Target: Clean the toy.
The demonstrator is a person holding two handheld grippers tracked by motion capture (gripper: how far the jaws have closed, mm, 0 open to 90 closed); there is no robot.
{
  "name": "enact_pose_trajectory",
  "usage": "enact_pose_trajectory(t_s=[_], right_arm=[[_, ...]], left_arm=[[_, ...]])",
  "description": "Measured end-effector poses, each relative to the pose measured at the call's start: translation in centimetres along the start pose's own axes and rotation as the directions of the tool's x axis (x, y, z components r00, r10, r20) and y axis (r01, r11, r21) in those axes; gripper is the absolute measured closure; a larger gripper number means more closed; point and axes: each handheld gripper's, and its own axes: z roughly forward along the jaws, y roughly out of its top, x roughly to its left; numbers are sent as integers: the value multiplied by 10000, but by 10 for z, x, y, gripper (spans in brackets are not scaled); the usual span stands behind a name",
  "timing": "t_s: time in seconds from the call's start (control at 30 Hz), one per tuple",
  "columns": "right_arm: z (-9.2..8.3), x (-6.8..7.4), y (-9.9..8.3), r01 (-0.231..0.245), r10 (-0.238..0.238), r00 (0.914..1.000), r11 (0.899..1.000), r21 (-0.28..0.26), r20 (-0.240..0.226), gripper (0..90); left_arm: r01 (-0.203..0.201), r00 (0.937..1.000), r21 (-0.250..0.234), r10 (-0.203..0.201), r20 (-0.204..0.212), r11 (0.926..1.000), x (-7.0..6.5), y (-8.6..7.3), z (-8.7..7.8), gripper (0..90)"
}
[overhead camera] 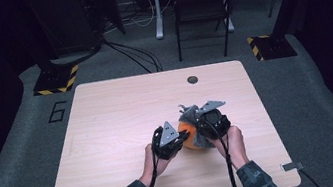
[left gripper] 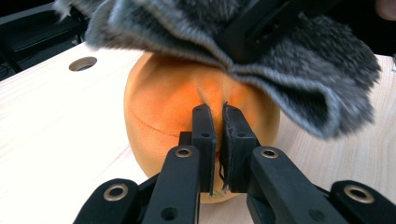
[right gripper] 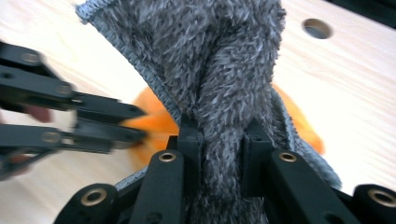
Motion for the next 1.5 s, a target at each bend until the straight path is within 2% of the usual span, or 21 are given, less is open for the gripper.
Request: enact_pose_trajectory(t_s=[0.17, 0.43, 0.5, 0.53, 0.63, 0.7, 0.77, 0.83, 0.9, 1.03, 1.13, 1.23, 1.33, 1.5], right_arm=[[-1, -8, -3, 112, -113, 9981, 9999, 12, 604, 743], [5, -29, -14, -303, 284, 9897, 9995, 107, 1405, 741], [9, -37, -18, -410, 358, 9846, 9988, 270, 1714, 741], [11, -42, -22, -610, 535, 9832, 9974, 374, 1747, 740], [10, -60, -29, -1460, 1399, 9827, 9884, 425, 1211, 738], [2, -64, -26, -1738, 1721, 9807, 9847, 107, 933, 738], [-9, -61, -19, -1674, 1691, 9836, 9854, -315, 627, 737], [-18, -54, -12, -1445, 1468, 9887, 9873, -667, 317, 737], [-25, -41, -4, -1060, 1067, 9943, 9903, -897, 37, 736], [-23, -9, 5, -209, 173, 9990, 9959, -876, -418, 734], [-10, 7, 3, 244, -268, 9983, 9986, -466, -516, 733], [0, 10, -1, 583, -591, 9979, 9980, -254, -284, 735], [0, 7, -1, 351, -358, 9990, 9990, -261, -257, 736], [-1, 1, -2, 297, -297, 9996, 9994, -201, 10, 737]], left_arm=[[64, 10000, -11, -64, -18, 10000, 1, 0, -1, 852], [216, 9997, -100, -215, 74, 9997, 4, -1, -2, 850], [274, 9996, -134, -273, 66, 9995, 4, -1, -2, 850], [344, 9993, -133, -342, 124, 9993, 5, -2, -2, 850], [316, 9995, -193, -315, 80, 9993, 7, -2, -3, 850], [324, 9994, -192, -322, 117, 9993, 7, -2, -2, 849], [322, 9994, -193, -320, 109, 9993, 7, -2, -3, 849], [263, 9996, -175, -261, 112, 9995, 7, -2, -3, 848], [278, 9995, -151, -276, 127, 9995, 6, -1, -3, 848], [331, 9993, -129, -329, 168, 9994, 6, -2, -4, 847], [252, 9995, -102, -250, 174, 9996, 6, -1, -3, 848], [227, 9995, -14, -226, 213, 9997, 5, -1, -3, 848], [249, 9995, -63, -247, 182, 9997, 4, -1, -2, 848], [251, 9994, -40, -250, 226, 9997, 3, -1, -2, 848]])
